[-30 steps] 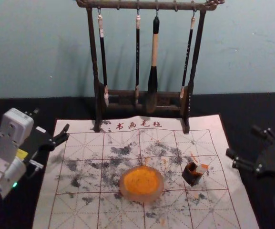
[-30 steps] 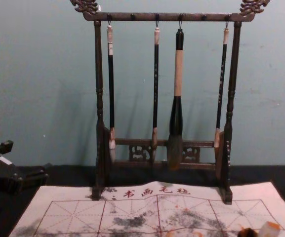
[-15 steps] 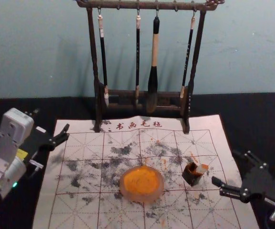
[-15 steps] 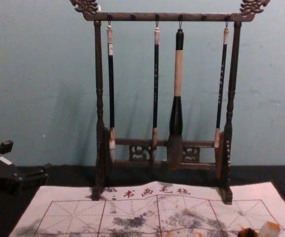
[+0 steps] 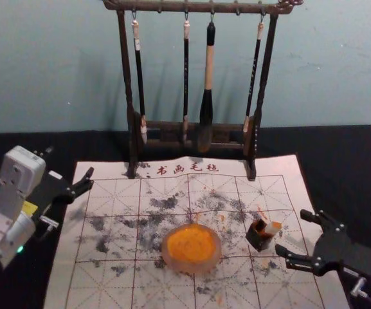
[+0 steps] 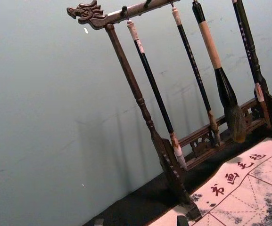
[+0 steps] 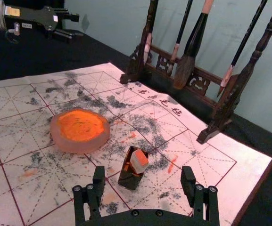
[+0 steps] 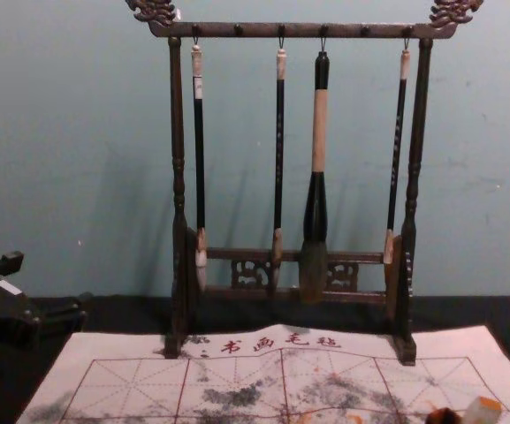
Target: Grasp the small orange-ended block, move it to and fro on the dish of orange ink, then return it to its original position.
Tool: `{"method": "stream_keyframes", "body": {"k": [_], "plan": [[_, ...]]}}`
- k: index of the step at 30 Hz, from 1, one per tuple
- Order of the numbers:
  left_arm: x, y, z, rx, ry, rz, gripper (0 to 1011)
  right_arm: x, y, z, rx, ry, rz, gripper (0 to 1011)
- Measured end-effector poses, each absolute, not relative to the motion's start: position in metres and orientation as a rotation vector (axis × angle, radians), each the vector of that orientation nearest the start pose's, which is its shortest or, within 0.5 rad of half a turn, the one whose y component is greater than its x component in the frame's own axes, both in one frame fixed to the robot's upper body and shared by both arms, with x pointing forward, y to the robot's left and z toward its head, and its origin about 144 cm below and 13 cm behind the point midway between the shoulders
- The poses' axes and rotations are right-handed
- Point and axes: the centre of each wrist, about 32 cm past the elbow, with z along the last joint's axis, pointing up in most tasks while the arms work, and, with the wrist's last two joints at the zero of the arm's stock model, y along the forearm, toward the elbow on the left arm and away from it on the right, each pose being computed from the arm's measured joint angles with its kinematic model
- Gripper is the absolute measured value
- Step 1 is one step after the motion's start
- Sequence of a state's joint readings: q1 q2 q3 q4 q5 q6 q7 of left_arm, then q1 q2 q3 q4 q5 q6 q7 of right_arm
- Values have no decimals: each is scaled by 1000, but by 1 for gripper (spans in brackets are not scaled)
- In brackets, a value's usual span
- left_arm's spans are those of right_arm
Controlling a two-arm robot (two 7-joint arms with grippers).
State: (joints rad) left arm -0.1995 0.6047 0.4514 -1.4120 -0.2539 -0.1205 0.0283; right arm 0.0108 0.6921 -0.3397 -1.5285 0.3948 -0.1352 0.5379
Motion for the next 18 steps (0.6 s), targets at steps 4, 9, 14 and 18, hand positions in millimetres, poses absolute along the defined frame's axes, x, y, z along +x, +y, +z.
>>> {"method": "stream_keyframes", "body": {"k": [4, 9, 14, 18], "plan": [[489, 310, 1140, 305, -285, 1248, 1001, 448, -342, 1134, -290, -75, -734, 1000], [489, 310, 1140, 305, -285, 1248, 1001, 453, -341, 1134, -292, -74, -727, 1000], [489, 310, 1140, 304, -285, 1248, 1001, 458, -340, 1133, -290, -71, -714, 1000], [489, 310, 1140, 304, -285, 1248, 1002, 461, -340, 1133, -290, -69, -701, 1000]]}}
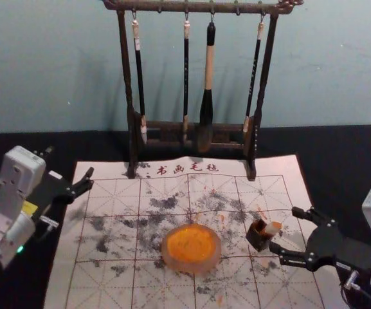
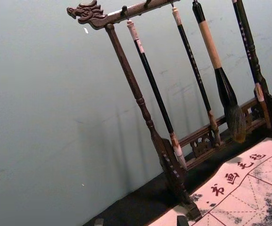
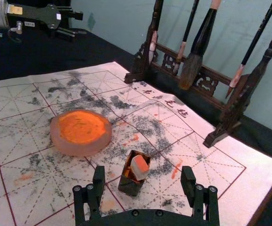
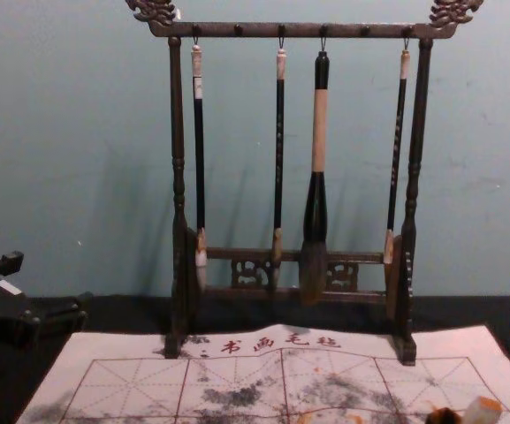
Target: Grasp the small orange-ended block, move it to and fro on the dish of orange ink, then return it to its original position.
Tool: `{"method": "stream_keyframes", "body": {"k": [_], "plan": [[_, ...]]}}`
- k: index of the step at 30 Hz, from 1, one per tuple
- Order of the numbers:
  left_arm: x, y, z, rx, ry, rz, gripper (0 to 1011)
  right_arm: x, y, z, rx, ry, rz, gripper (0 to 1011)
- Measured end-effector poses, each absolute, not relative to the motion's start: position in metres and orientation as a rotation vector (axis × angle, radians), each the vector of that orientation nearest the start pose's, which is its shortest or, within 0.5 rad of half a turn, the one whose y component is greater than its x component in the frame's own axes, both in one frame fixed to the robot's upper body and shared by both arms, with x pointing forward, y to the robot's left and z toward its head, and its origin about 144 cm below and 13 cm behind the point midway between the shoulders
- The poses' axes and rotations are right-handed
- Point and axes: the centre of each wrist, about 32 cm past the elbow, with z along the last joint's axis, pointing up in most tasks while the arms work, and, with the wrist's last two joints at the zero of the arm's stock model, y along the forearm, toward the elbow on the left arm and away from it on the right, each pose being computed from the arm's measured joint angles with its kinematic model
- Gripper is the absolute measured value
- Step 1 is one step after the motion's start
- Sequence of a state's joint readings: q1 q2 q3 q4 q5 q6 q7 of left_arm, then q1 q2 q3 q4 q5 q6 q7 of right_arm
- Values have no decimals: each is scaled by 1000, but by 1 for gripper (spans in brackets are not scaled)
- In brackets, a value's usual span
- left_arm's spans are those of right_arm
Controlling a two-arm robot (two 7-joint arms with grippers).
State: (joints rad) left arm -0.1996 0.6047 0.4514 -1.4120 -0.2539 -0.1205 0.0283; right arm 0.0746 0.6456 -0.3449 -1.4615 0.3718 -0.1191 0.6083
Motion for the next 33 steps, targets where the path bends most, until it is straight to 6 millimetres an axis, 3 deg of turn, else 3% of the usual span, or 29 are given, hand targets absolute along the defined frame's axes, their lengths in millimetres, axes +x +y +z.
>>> {"method": "stream_keyframes", "body": {"k": [33], "plan": [[489, 310, 1140, 304, -285, 1248, 1001, 478, -341, 1135, -291, -36, -646, 1000]]}}
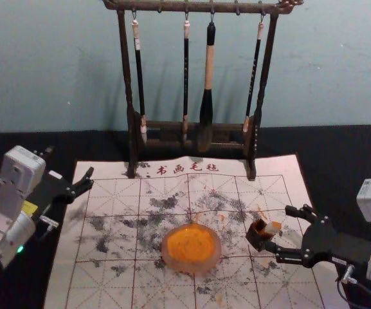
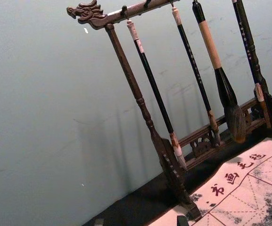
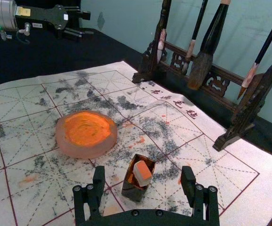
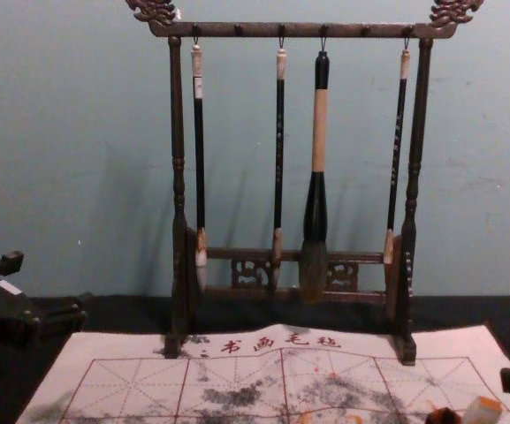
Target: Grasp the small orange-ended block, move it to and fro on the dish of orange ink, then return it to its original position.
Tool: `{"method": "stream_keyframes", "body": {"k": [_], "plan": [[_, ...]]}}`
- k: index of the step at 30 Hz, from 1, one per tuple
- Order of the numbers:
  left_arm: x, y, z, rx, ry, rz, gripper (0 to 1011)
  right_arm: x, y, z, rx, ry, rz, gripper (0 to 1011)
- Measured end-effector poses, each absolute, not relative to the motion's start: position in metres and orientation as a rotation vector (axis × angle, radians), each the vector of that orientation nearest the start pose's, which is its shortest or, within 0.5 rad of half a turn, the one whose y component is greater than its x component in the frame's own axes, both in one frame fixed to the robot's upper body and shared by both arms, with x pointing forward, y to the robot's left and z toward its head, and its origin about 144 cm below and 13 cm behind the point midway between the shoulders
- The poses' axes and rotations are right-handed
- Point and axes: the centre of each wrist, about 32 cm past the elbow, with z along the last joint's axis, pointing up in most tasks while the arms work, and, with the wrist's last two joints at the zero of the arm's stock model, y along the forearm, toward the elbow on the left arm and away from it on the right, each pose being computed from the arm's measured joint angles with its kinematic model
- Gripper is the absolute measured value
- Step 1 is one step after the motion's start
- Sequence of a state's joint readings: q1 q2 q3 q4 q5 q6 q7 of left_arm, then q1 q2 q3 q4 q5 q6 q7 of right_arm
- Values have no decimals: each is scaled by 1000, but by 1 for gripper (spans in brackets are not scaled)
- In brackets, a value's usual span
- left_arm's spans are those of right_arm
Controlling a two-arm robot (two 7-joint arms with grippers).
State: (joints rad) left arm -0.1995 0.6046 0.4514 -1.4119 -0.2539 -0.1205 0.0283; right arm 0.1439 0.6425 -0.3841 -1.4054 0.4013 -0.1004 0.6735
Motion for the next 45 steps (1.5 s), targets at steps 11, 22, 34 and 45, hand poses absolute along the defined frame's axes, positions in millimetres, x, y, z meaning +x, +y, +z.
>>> {"method": "stream_keyframes", "body": {"k": [11, 22, 34, 45], "plan": [[489, 310, 1140, 304, -285, 1248, 1001, 478, -341, 1135, -291, -36, -647, 1000], [489, 310, 1140, 305, -285, 1248, 1001, 478, -341, 1135, -291, -37, -648, 969], [489, 310, 1140, 304, -285, 1248, 1001, 477, -341, 1135, -291, -38, -648, 656], [489, 310, 1140, 304, -285, 1248, 1001, 477, -341, 1135, -291, -38, -648, 287]]}}
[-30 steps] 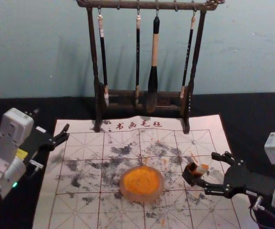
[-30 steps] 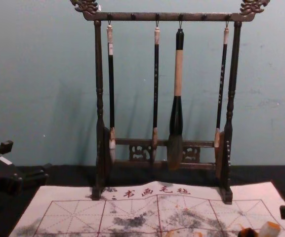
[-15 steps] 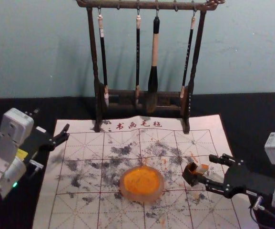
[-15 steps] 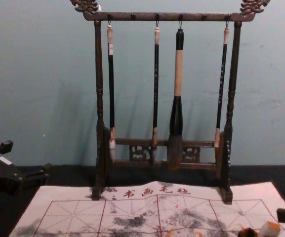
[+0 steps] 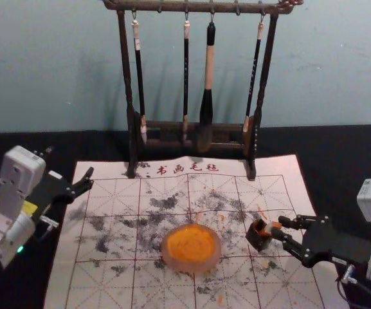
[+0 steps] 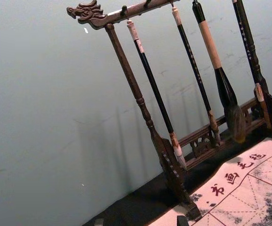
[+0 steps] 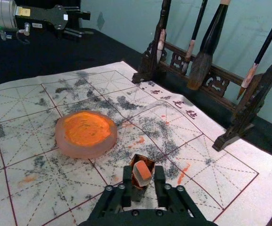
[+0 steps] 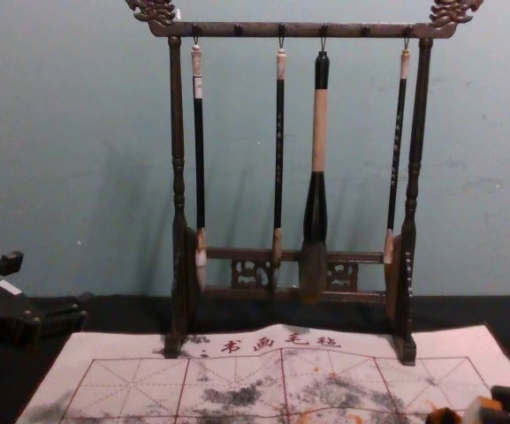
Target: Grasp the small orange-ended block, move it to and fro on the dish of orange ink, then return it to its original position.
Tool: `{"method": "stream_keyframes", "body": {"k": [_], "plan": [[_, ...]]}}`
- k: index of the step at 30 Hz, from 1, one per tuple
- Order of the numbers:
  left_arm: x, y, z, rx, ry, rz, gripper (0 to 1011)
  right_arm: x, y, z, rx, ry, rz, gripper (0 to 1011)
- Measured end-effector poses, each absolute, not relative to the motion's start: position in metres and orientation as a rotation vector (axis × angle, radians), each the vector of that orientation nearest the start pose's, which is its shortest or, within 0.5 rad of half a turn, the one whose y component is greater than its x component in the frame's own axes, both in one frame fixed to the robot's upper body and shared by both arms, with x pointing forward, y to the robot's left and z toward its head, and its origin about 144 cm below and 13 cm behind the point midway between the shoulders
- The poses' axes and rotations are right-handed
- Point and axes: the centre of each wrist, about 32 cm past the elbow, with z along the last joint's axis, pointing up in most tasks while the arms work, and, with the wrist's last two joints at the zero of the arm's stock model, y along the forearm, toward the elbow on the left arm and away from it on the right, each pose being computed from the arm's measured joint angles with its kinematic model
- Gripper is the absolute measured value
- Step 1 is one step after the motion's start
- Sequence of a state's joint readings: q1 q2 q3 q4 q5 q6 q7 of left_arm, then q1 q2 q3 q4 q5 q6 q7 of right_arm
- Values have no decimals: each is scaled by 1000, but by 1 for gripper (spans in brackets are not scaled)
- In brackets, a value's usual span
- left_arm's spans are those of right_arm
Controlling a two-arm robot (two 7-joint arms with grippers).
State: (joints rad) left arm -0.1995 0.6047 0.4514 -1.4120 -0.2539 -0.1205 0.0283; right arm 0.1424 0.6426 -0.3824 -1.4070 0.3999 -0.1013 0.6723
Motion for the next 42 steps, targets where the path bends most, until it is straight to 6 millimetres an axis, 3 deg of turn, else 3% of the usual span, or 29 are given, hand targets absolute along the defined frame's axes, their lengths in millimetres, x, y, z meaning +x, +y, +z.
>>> {"method": "stream_keyframes", "body": {"k": [7, 42], "plan": [[489, 310, 1140, 304, -285, 1248, 1001, 477, -341, 1135, -291, -38, -648, 97], [489, 310, 1140, 304, -285, 1248, 1001, 479, -342, 1141, -266, -30, -630, 91]]}}
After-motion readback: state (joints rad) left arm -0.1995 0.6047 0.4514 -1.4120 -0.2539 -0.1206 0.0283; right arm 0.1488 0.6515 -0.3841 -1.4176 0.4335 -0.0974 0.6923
